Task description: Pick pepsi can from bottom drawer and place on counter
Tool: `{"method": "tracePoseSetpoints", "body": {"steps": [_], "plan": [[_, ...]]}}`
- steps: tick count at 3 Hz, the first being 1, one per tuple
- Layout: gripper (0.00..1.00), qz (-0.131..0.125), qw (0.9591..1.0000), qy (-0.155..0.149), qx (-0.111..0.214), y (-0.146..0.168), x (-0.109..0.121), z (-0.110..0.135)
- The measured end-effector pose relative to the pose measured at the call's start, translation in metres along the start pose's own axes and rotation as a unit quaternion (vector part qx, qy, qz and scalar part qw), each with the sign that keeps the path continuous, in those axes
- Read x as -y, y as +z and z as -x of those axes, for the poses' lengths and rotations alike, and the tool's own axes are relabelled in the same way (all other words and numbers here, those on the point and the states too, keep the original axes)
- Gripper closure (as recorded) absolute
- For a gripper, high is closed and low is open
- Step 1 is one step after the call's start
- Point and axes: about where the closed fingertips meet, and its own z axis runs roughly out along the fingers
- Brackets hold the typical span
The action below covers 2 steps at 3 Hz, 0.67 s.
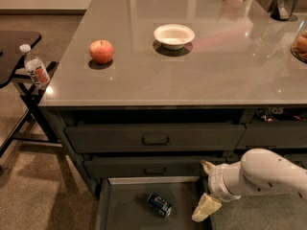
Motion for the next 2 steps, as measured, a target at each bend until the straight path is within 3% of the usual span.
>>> {"method": "tracePoseSetpoints", "body": {"steps": [1, 2], "plan": [[0.00, -0.009, 0.9996, 0.026, -0.006, 0.0267, 0.0109, -0.0248], [0.00, -0.009, 0.9996, 0.025, -0.011, 0.0295, 0.0098, -0.0233]]}}
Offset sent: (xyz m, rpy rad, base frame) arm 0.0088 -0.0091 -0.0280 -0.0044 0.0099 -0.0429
